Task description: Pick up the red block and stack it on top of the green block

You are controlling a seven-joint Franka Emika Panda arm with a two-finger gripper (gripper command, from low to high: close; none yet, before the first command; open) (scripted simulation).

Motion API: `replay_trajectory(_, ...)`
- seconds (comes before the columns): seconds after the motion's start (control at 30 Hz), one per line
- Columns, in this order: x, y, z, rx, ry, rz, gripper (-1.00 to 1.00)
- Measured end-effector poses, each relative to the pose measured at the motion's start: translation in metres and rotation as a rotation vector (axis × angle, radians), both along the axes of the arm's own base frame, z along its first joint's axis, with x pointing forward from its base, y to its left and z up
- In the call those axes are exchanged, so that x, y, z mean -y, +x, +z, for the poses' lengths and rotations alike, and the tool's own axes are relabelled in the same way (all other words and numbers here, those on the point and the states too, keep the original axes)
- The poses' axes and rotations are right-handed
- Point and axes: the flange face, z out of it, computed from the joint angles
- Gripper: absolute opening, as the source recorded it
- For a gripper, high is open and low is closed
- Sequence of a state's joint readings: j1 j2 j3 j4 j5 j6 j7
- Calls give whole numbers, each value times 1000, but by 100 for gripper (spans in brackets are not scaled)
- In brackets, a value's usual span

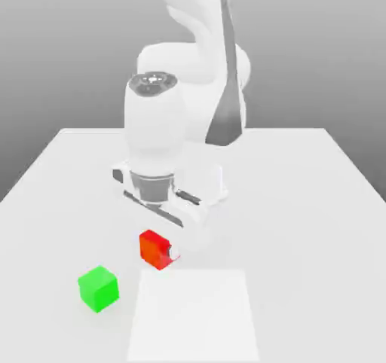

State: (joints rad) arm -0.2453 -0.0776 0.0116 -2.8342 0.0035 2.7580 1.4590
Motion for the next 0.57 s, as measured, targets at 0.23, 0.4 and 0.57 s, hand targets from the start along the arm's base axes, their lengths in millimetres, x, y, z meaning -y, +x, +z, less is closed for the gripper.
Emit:
replay_trajectory(0.23, 78, 4, 21, 0, 0, -413, -100)
replay_trajectory(0.4, 88, 6, -16, 1, -3, -463, -100)
replay_trajectory(0.57, 86, 6, -36, 0, -1, -461, 100)
